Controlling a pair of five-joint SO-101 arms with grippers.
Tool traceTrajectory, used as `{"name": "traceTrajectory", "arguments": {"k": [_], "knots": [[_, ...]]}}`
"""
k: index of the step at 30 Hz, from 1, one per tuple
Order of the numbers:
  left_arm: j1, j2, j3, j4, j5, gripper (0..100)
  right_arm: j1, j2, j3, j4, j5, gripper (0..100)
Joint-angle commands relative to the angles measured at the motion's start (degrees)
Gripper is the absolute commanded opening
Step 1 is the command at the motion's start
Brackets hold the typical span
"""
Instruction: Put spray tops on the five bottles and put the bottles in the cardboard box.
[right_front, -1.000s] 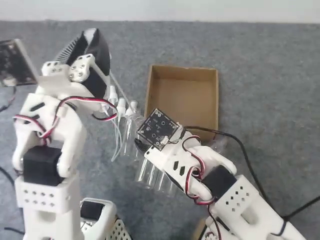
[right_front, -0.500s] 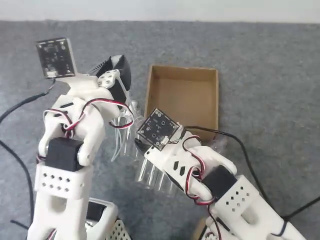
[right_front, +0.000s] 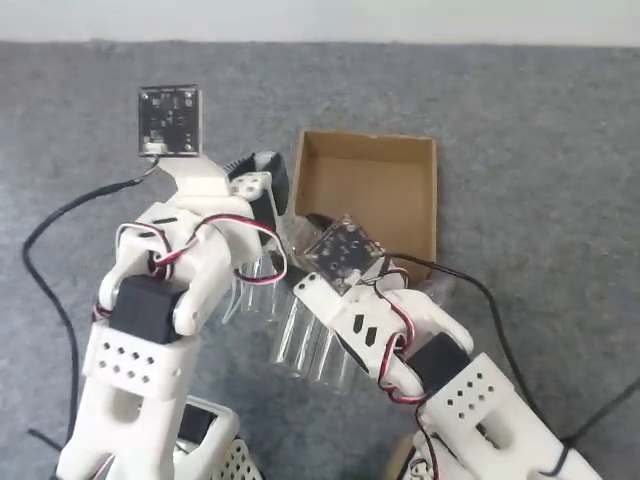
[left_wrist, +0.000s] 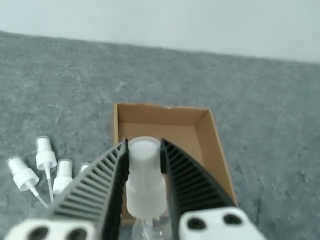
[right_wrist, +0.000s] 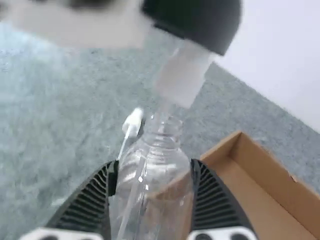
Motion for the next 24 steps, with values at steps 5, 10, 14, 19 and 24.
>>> {"name": "traceTrajectory", "arguments": {"k": [5,10,14,19,24], "knots": [[0.97,-0.88,0.13,1.58,-1.23,1,2.59,-2.15,1.93,-9.45,-4.13,0.6],[5.63,-0.88,2.15,0.0,-4.22,1,2.68,-2.15,2.11,-9.45,-4.22,0.6],[5.8,-0.97,3.56,-0.44,-7.38,2,2.68,-2.24,2.73,-9.36,-4.04,0.6],[6.24,-0.97,3.3,-0.26,-9.58,11,2.59,-2.24,2.81,-9.36,-4.04,0.6],[5.89,-0.97,-1.1,-0.18,-9.58,12,2.59,-2.24,2.9,-9.36,-3.96,0.6]]}}
